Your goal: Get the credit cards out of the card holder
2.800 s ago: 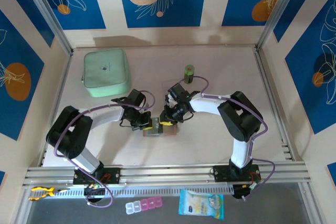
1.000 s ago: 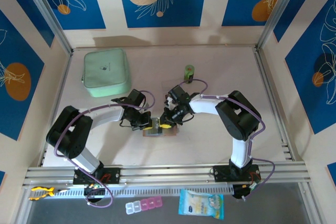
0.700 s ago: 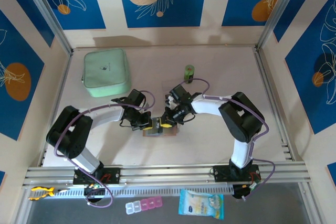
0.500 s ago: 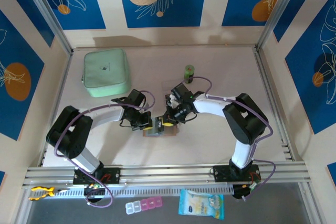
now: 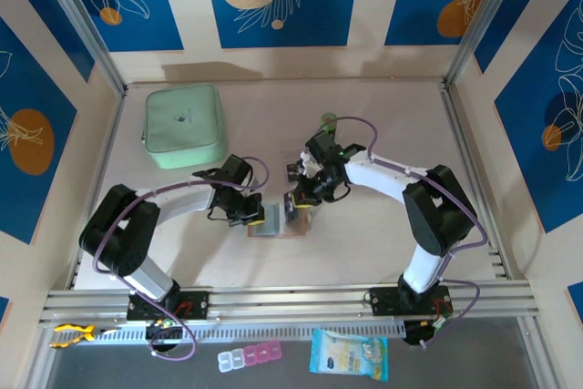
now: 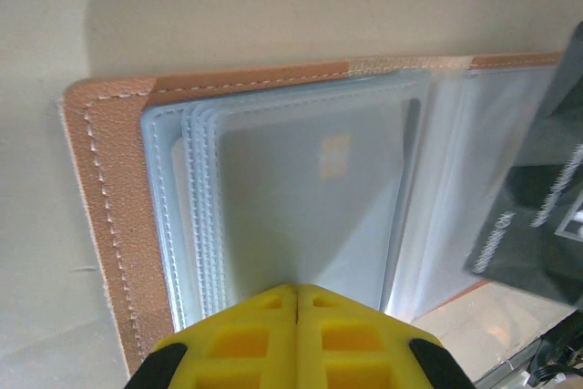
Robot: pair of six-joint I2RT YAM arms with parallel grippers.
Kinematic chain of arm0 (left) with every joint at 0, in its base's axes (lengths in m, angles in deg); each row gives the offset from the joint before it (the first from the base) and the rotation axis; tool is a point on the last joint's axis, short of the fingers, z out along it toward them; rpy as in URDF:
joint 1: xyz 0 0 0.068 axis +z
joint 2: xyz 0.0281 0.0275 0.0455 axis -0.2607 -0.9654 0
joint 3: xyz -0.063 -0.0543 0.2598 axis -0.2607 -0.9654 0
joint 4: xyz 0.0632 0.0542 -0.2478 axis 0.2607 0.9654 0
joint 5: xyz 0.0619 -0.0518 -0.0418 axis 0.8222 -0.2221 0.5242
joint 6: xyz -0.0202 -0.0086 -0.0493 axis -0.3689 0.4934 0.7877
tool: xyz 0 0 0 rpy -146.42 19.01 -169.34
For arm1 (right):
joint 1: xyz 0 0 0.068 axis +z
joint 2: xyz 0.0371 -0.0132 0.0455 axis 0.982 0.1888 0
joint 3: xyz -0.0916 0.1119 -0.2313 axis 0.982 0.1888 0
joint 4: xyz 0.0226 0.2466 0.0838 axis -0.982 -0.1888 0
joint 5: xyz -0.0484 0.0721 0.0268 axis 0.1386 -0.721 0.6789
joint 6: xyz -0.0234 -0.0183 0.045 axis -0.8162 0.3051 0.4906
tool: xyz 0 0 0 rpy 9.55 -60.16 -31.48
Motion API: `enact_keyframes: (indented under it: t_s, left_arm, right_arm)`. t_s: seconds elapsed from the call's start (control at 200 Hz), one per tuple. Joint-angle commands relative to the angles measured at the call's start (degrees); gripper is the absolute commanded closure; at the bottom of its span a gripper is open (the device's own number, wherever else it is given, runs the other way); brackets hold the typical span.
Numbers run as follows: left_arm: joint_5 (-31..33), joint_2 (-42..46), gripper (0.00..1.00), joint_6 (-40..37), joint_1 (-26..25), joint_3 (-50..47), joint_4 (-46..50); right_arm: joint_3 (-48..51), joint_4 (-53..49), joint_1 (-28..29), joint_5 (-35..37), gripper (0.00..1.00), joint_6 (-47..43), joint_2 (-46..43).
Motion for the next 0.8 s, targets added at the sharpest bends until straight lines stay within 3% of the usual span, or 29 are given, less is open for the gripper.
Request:
enact_keyframes:
  t_s: [0.0, 0.18, 0.435, 0.565, 0.795]
  left_arm:
    - [0.3, 2.1, 0.95, -0.5, -0.1, 1.8, 1.0]
    - [1.0, 3.9, 0.94, -0.4, 0.2, 1.3, 0.3]
    - [1.6, 5.7, 0.92, -0.3, 1.0, 1.2, 0.0]
    - [2.0, 6.5, 0.92, -0.7, 1.5, 0.9, 0.7]
    - [2.2, 7.6, 0.91, -0.7, 2.2, 0.2, 0.7]
  right_arm:
    - [-5.3, -9.3, -0.6, 4.6, 0.99, -14.7, -2.0]
    - [-13.7, -18.1, -0.8, 10.3, 1.00, -34.7, -0.6]
    - [-21.8, -21.9, -0.6, 22.9, 1.00, -59.9, 2.8]
    - [-26.0, -22.8, -1.1, 26.0, 1.00, -68.9, 5.4]
    - [-32.6, -23.1, -2.0, 25.3, 1.00, -79.2, 10.6]
